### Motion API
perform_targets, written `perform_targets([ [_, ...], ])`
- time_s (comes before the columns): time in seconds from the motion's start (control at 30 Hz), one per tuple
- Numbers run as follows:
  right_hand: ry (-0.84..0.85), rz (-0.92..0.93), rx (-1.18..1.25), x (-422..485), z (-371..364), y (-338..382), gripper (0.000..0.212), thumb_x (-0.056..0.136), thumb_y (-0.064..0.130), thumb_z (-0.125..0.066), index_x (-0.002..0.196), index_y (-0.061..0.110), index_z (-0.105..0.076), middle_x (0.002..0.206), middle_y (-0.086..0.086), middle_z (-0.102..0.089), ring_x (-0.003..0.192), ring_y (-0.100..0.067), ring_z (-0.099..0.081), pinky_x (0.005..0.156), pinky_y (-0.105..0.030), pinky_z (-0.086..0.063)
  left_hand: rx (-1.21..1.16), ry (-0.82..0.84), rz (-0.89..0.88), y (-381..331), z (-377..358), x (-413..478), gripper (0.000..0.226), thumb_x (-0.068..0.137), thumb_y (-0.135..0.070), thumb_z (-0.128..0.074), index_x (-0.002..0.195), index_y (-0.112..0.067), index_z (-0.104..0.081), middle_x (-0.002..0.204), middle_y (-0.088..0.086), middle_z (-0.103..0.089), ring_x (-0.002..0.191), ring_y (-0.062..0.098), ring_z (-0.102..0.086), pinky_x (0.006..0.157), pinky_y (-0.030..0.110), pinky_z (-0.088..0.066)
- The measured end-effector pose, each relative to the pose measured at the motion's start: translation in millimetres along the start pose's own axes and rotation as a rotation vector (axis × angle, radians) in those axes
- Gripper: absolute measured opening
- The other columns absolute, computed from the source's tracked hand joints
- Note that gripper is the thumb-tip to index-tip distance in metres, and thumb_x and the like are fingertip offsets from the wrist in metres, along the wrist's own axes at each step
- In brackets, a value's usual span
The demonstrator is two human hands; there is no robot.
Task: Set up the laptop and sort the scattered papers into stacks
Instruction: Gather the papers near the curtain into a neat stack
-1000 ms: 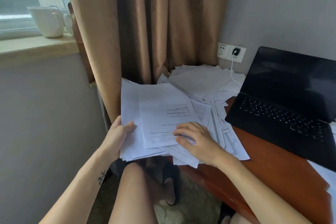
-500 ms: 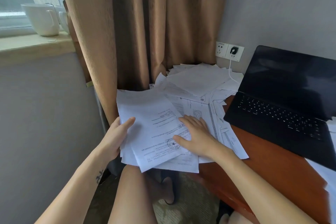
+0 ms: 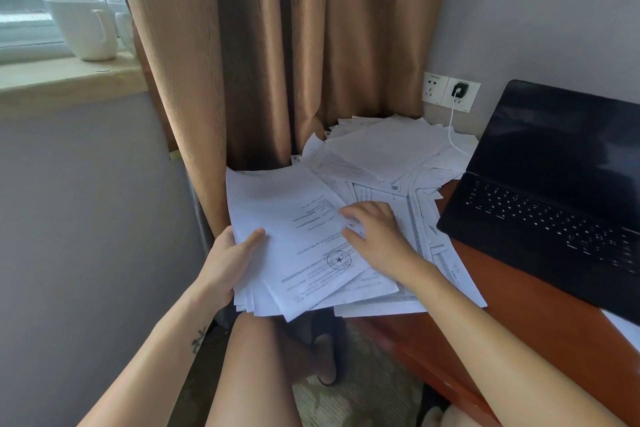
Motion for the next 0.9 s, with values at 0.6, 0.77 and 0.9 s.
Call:
perform_targets([
  [0.6,0.022,-0.027,0.183,-43.9,27.7,-16.8,0.029,0.102,0.021,-0.057,0.129,0.028,-0.064,0.118,0.016,-0.059,0.117,-0.001,-0.047,0.099,-0.011,-0.037,0.045,-0.022,-0.033,-11.8,12.7,3.6,0.029,0.103,-0.008,-0.063,0.127,-0.024,-0.059,0.114,0.005,-0.076,0.098,0.032,-0.076,0.089,0.054,-0.06],
  [0.77,0.274,-0.015,-0.081,-65.4,33.0,-45.6,0.065,0.087,0.058,-0.067,0.146,0.046,-0.042,0.148,0.037,-0.024,0.135,0.011,-0.01,0.115,-0.022,-0.006,0.035,-0.123,-0.072,-25.2,46.9,13.2,0.036,0.102,-0.008,-0.063,0.132,-0.025,-0.056,0.122,0.009,-0.072,0.107,0.037,-0.071,0.096,0.06,-0.056],
  [0.9,0.198,0.014,-0.114,-57.7,33.4,-52.0,0.066,0.081,0.07,-0.062,0.142,0.048,-0.047,0.146,0.035,-0.031,0.133,0.008,-0.018,0.115,-0.025,-0.011,0.004,-0.138,-0.044,-26.1,51.7,12.3,0.032,0.103,-0.008,-0.063,0.129,-0.025,-0.055,0.121,0.009,-0.071,0.107,0.037,-0.071,0.097,0.06,-0.055],
])
Point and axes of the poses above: each hand's wrist, its own x-axis towards the middle knuckle, its own z-axis out of the back of the hand, y = z × x, the point moved 7 cm from there along x, towards the middle knuckle
